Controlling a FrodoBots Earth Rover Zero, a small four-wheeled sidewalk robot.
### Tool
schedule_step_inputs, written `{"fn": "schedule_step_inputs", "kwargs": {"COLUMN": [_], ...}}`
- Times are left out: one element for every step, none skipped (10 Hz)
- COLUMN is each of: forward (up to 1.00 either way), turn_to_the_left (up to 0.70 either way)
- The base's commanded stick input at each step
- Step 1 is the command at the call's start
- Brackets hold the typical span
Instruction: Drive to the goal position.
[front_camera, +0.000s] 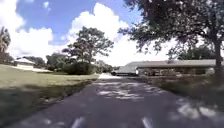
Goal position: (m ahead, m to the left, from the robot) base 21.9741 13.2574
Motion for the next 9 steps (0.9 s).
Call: {"fn": "schedule_step_inputs", "kwargs": {"forward": [0.7,0.7,0.7,0.7,0.7,0.7,0.7,0.7,0.7], "turn_to_the_left": [0.0,0.0,0.05,0.13,0.22,0.3,0.28,0.09,0.0]}}
